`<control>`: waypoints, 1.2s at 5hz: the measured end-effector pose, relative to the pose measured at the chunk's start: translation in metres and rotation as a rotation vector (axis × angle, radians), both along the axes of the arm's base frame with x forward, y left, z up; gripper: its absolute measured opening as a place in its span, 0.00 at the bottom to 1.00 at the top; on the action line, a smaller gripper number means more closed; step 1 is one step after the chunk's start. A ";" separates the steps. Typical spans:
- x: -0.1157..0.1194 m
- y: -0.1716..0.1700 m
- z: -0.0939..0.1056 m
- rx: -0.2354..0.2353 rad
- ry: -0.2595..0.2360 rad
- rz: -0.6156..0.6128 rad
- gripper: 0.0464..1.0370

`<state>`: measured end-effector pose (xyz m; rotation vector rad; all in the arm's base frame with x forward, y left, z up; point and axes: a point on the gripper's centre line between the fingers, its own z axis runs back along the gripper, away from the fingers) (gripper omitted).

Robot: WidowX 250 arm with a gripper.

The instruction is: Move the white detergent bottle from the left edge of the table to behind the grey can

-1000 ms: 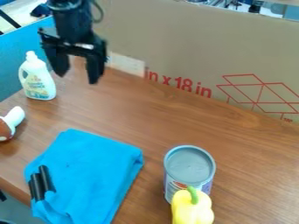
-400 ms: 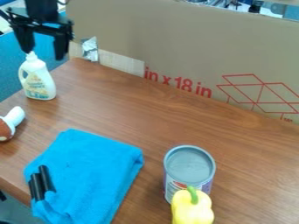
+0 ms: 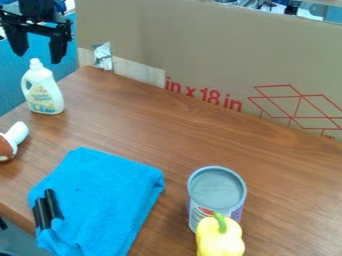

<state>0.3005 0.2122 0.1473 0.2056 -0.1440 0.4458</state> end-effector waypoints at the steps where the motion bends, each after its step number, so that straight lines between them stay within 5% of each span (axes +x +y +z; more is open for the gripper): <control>1: -0.001 0.010 -0.006 0.007 0.019 0.024 0.96; 2: 0.001 0.018 -0.006 0.020 -0.012 0.027 0.96; 6: 0.010 0.033 -0.031 -0.048 -0.031 0.059 0.96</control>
